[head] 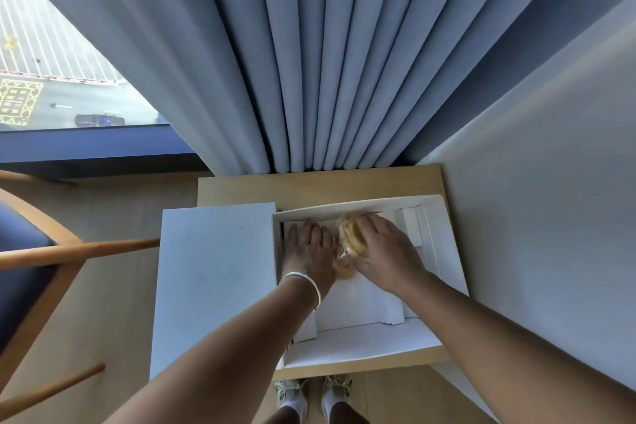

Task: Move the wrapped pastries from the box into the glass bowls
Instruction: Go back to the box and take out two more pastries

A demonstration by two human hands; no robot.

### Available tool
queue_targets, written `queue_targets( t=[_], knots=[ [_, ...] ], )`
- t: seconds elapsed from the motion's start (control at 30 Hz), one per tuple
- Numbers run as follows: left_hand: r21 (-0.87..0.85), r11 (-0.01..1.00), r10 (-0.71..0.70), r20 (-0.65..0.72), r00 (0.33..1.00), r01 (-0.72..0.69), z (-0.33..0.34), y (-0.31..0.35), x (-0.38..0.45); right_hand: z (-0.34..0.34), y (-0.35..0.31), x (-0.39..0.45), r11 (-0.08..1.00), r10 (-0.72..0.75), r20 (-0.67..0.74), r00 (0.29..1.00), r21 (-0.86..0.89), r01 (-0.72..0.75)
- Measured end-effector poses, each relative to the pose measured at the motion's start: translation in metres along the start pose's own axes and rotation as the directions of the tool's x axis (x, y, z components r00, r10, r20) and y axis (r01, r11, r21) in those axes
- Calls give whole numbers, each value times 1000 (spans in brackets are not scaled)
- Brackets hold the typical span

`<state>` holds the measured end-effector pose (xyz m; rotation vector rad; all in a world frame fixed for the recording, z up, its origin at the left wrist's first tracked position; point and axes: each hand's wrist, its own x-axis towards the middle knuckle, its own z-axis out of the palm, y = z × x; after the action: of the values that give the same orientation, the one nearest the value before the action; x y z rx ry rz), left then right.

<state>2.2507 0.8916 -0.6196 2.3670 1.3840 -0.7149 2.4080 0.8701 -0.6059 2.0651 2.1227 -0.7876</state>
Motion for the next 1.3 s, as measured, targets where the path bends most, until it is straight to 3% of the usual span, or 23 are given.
queue_targets(
  t=[0.17,0.33,0.67,0.87,1.1,1.3],
  knots=[
    [-110,994,-1,23,1000,3,8,0,12,7,2,8,998,-33,-1,999,-59,33],
    [-186,982,-8,-16,1000,4,3,2,16,7,3,5,999,-45,-28,999,-1,45],
    [-180,984,24,82,996,-9,-47,0,-25,-32,-6,-31,997,20,-83,996,80,-14],
    [-184,982,-36,27,999,41,-80,-5,-55,-69,-17,-52,996,16,-94,995,84,-8],
    [-366,898,-269,-24,963,242,-115,-42,-112,-114,-50,-57,992,-98,-113,989,71,107],
    [-457,773,-525,-70,848,441,-118,-97,-196,-142,-113,-43,946,-324,-113,939,-3,325]
  ],
)
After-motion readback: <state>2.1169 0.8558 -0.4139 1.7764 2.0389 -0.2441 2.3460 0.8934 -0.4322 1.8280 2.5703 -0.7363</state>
